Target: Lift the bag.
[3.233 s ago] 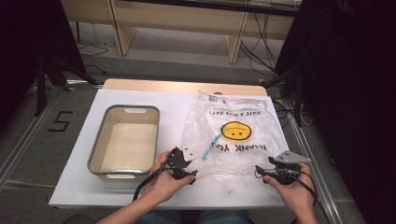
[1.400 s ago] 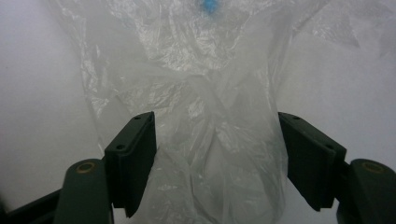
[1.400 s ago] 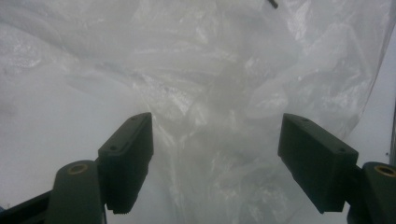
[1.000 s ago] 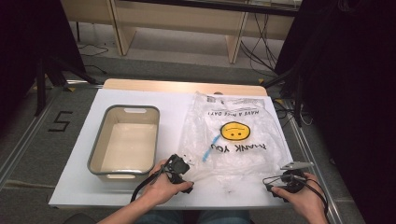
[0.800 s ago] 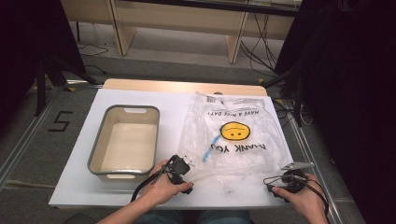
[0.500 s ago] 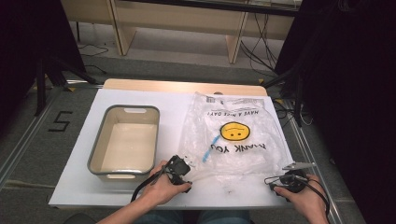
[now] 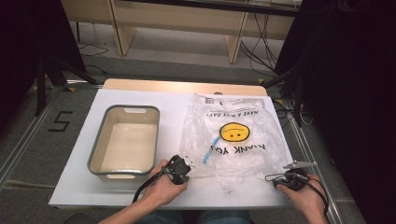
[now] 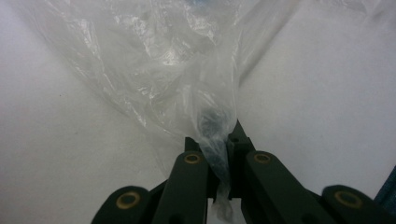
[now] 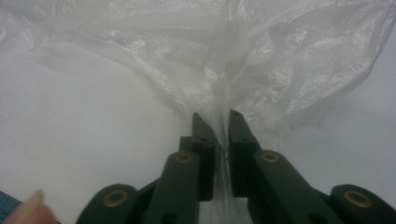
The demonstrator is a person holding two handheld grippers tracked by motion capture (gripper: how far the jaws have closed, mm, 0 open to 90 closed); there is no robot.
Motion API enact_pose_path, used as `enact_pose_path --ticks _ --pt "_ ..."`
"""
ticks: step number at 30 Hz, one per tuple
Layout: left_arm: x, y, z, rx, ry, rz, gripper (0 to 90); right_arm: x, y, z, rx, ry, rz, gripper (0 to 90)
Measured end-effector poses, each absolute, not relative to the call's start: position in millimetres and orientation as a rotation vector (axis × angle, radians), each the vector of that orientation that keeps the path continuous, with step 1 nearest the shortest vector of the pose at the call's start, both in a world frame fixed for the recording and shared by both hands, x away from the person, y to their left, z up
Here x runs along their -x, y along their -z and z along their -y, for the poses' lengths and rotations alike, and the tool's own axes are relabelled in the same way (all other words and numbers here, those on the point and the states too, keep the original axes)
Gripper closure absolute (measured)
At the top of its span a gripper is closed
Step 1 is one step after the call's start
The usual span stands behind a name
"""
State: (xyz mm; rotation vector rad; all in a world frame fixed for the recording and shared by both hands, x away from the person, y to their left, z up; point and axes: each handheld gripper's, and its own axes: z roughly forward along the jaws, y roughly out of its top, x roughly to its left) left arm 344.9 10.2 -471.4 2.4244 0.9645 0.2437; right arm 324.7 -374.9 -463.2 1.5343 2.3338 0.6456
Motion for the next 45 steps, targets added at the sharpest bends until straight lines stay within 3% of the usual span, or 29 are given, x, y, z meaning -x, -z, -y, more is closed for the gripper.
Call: enact_pose_path --ticks 7,24,45 --pt "-341.3 461.0 -10.6 -2.381 -0.27 -0.906 89.2 -324.8 462.6 374.2 -1.553 -0.66 -2.327 89.6" --pt "-340.2 430.0 -20.2 -2.261 -0.403 -0.861 89.4 -323.4 446.7 376.2 -1.534 -0.737 -2.236 90.0" --pt "-341.8 411.5 -27.8 -2.185 -0.465 -0.855 89.4 -321.0 429.1 374.2 -1.48 -0.801 -2.136 90.0"
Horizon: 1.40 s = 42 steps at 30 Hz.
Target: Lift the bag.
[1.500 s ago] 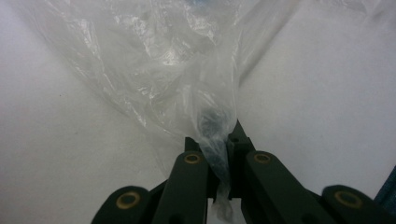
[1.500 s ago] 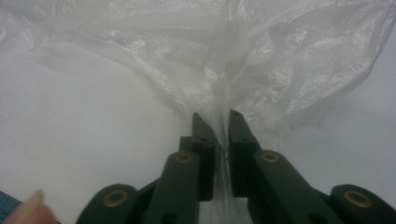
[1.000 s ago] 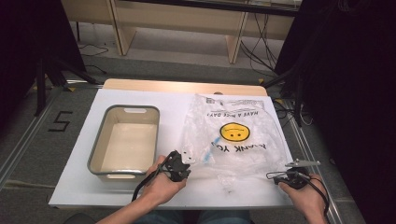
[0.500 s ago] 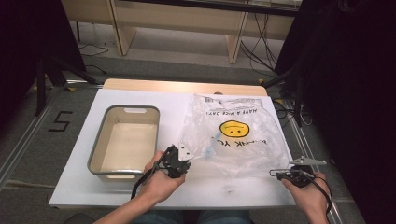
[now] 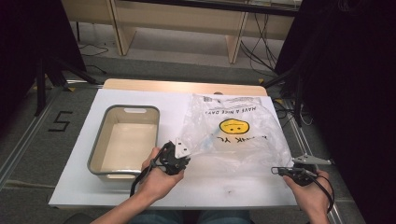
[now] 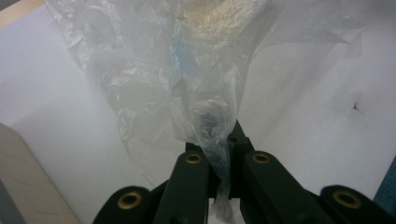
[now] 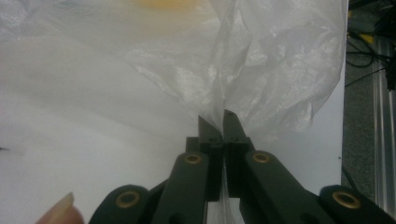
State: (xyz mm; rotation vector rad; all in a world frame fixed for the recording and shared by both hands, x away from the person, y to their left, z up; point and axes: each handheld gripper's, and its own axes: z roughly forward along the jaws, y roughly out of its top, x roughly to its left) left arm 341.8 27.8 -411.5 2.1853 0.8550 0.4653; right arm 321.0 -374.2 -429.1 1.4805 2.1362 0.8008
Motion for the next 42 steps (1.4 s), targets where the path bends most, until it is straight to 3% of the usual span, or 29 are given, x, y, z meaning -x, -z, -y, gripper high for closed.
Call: enact_pose_path --ticks 42 --pt "-350.3 357.4 -54.3 -1.874 -0.644 -0.84 89.4 -310.1 389.1 365.6 -1.274 -1.146 -1.811 90.0"
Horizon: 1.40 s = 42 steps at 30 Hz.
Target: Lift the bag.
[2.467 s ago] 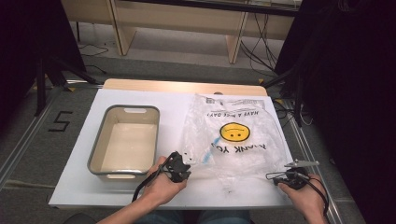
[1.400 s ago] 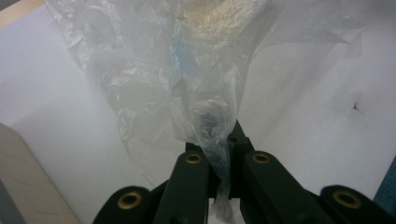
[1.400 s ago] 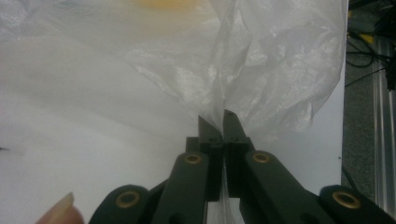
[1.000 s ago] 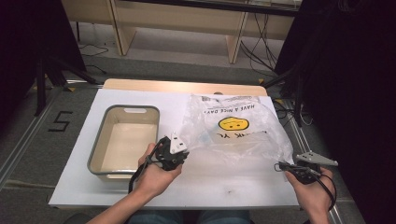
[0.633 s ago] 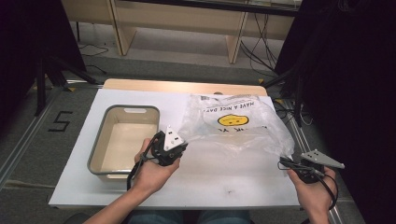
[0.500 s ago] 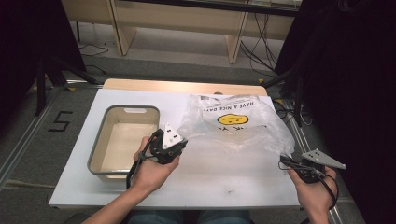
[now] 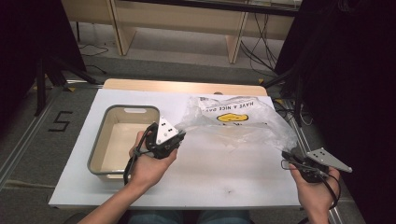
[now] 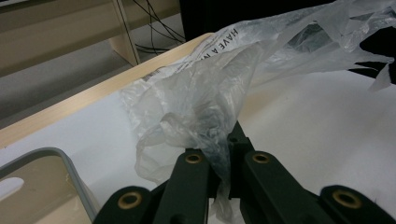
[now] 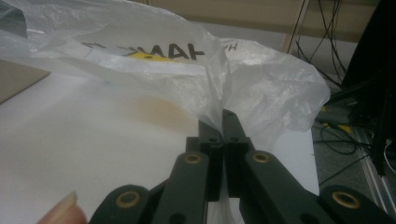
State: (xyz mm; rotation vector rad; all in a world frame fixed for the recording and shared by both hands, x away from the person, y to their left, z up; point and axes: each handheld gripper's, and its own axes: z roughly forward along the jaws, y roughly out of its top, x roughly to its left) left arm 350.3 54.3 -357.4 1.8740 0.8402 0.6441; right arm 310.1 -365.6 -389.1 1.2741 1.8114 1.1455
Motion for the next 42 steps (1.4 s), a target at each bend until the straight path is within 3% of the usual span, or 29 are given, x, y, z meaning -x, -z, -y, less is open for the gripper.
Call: enact_pose_path --ticks 19,42 --pt "-349.1 345.7 -55.4 -1.804 -0.67 -0.807 89.5 -307.0 381.8 364.2 -1.241 -1.184 -1.746 90.0" --pt "-335.1 305.2 -54.9 -1.695 -0.693 -0.721 89.4 -297.0 354.7 362.3 -1.174 -1.239 -1.673 90.0"
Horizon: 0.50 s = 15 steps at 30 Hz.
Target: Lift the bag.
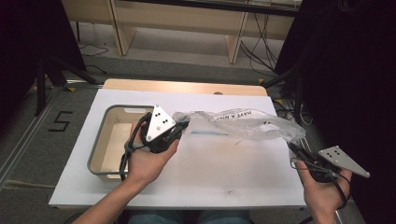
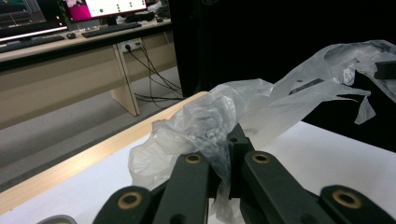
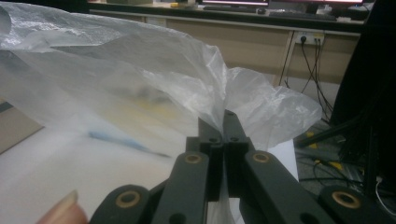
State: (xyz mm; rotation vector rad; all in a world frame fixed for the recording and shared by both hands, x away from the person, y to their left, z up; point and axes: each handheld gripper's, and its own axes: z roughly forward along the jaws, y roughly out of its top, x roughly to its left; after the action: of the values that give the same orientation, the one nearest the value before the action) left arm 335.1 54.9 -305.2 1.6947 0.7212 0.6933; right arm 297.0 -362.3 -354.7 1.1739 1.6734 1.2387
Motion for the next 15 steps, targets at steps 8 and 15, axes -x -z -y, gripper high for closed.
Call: enact_pose_path --ticks 8,15 --pt "-335.8 301.2 -57.2 -1.66 -0.691 -0.726 89.4 -294.8 343.4 360.5 -1.144 -1.251 -1.654 90.0" --pt "-339.4 301.7 -57.1 -1.644 -0.699 -0.719 89.4 -295.9 342.6 361.1 -1.148 -1.257 -1.643 90.0"
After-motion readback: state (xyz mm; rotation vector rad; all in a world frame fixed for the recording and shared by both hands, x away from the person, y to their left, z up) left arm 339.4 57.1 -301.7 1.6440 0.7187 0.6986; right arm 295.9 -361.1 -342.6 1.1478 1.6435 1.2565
